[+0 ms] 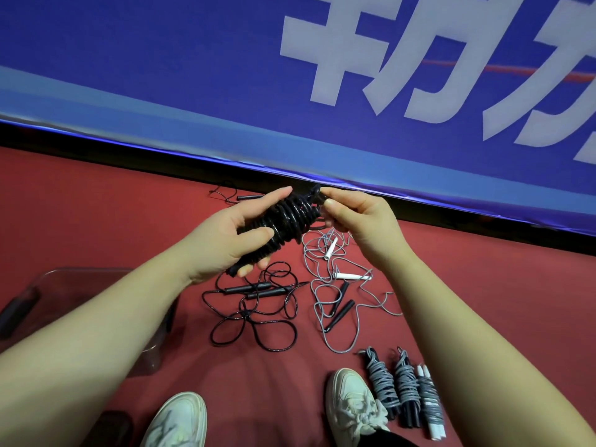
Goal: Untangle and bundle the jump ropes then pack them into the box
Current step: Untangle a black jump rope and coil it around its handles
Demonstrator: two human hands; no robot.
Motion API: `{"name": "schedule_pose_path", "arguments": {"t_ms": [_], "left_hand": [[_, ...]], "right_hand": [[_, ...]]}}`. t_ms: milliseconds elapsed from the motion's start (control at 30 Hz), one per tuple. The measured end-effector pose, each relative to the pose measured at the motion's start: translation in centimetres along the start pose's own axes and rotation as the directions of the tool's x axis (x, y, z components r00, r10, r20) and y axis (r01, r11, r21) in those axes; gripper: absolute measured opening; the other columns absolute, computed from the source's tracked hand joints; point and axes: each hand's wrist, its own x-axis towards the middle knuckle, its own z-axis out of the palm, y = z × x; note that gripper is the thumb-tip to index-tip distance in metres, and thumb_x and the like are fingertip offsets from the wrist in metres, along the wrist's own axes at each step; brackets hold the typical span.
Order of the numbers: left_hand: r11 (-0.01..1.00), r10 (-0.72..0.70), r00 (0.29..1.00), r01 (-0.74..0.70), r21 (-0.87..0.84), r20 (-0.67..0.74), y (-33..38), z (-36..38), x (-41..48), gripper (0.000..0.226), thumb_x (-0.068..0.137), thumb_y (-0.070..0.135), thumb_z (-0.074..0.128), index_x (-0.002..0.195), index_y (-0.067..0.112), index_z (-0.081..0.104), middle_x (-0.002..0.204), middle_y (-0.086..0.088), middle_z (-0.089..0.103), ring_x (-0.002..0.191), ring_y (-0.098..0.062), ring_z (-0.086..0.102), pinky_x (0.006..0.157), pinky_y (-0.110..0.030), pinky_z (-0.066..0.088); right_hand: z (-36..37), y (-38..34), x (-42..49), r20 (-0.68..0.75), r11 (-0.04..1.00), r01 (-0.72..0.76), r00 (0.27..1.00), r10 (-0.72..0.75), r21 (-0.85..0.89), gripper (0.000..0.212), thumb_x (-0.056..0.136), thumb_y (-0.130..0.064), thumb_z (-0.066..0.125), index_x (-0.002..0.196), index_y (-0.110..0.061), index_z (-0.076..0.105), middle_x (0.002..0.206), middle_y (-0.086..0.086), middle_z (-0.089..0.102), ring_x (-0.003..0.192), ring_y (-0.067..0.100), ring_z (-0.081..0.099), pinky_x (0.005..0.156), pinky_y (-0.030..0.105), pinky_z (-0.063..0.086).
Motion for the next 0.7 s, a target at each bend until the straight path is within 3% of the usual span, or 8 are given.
{"name": "schedule_pose_path", "arguments": {"t_ms": [133, 233, 300, 367, 433, 500, 567, 700], "left_hand": [[0.999, 0.032, 0.998, -0.032, 0.014, -0.056, 0.0, -0.1, 0.0, 0.061, 0.082, 0.016, 0.052, 0.118, 0.065, 0.049, 0.057, -0.004, 0.057, 0.045, -0.02, 0.044, 0.039, -0.02, 0.035], [0.987, 0.067, 0.994, -0.053, 0.154, -0.086, 0.3, 0.1, 0.1, 0.064, 0.086, 0.01, 0.054, 0.118, 0.065, 0.047, 0.056, 0.0, 0.058, 0.044, -0.017, 0.045, 0.039, -0.019, 0.037], [0.963, 0.096, 0.991, -0.068, 0.26, -0.094, 0.7, 0.3, 0.1, 0.068, 0.091, -0.002, 0.052, 0.122, 0.058, 0.046, 0.075, 0.012, 0.064, 0.046, -0.01, 0.053, 0.039, -0.02, 0.04], [0.937, 0.121, 0.99, -0.089, 0.338, -0.075, 0.9, 0.3, 0.2, 0.07, 0.089, -0.006, 0.05, 0.123, 0.055, 0.045, 0.106, 0.028, 0.057, 0.054, -0.009, 0.058, 0.04, -0.02, 0.041], [0.925, 0.112, 0.992, -0.082, 0.37, -0.06, 0.9, 0.3, 0.0, 0.07, 0.089, -0.006, 0.051, 0.122, 0.056, 0.045, 0.109, 0.03, 0.053, 0.056, -0.008, 0.059, 0.041, -0.02, 0.042], [0.927, 0.097, 0.993, -0.068, 0.369, -0.062, 0.6, 0.3, 0.0, 0.068, 0.089, -0.005, 0.051, 0.123, 0.054, 0.045, 0.102, 0.022, 0.056, 0.054, -0.006, 0.058, 0.041, -0.019, 0.041], [0.911, 0.112, 0.992, -0.082, 0.405, -0.051, 0.5, 0.3, 0.0, 0.068, 0.089, -0.006, 0.051, 0.125, 0.051, 0.044, 0.112, 0.022, 0.053, 0.055, -0.007, 0.058, 0.044, -0.015, 0.042], [0.885, 0.125, 0.99, -0.082, 0.459, -0.063, 0.4, 0.8, 0.2, 0.068, 0.087, -0.006, 0.053, 0.128, 0.047, 0.042, 0.124, 0.027, 0.045, 0.056, -0.003, 0.058, 0.047, -0.007, 0.041]], "right_hand": [[0.3, -1.2, 0.2, -0.025, 0.995, 0.03, 0.999, -0.032, -0.096, 0.028, 0.091, -0.003, 0.056, 0.11, -0.021, 0.065, 0.062, -0.01, 0.068, 0.062, 0.004, 0.063, 0.06, 0.016, 0.048], [0.4, -1.8, 0.3, -0.03, 0.972, 0.011, 0.999, -0.018, -0.236, 0.026, 0.09, -0.007, 0.058, 0.112, -0.017, 0.068, 0.072, -0.01, 0.07, 0.071, 0.006, 0.069, 0.068, 0.018, 0.054], [0.5, -1.7, 0.1, -0.027, 0.943, 0.064, 0.997, -0.077, -0.327, 0.034, 0.09, -0.009, 0.058, 0.122, -0.018, 0.062, 0.08, -0.006, 0.071, 0.075, 0.009, 0.069, 0.073, 0.023, 0.055], [0.4, -1.6, -0.2, 0.011, 0.876, 0.148, 0.987, -0.161, -0.46, 0.058, 0.091, -0.013, 0.058, 0.14, -0.034, 0.037, 0.082, -0.005, 0.07, 0.075, 0.01, 0.068, 0.078, 0.021, 0.053], [0.2, -1.5, -0.3, 0.073, 0.848, 0.183, 0.983, -0.17, -0.498, 0.074, 0.092, -0.013, 0.056, 0.142, -0.045, 0.012, 0.079, -0.011, 0.067, 0.07, 0.004, 0.065, 0.074, 0.012, 0.048], [0.1, -1.2, -0.3, 0.122, 0.835, 0.209, 0.978, -0.17, -0.509, 0.063, 0.094, -0.01, 0.054, 0.144, -0.037, 0.026, 0.084, -0.011, 0.066, 0.071, 0.002, 0.065, 0.076, 0.013, 0.049], [0.1, -1.0, -0.3, 0.154, 0.845, 0.187, 0.98, -0.125, -0.501, 0.043, 0.095, -0.006, 0.049, 0.135, -0.022, 0.048, 0.097, -0.007, 0.064, 0.081, 0.007, 0.067, 0.083, 0.021, 0.052], [0.3, -0.7, -0.4, 0.198, 0.977, 0.018, 0.98, 0.026, -0.214, 0.034, 0.095, -0.002, 0.044, 0.109, -0.029, 0.057, 0.101, -0.004, 0.063, 0.093, 0.013, 0.066, 0.087, 0.027, 0.054]]}}
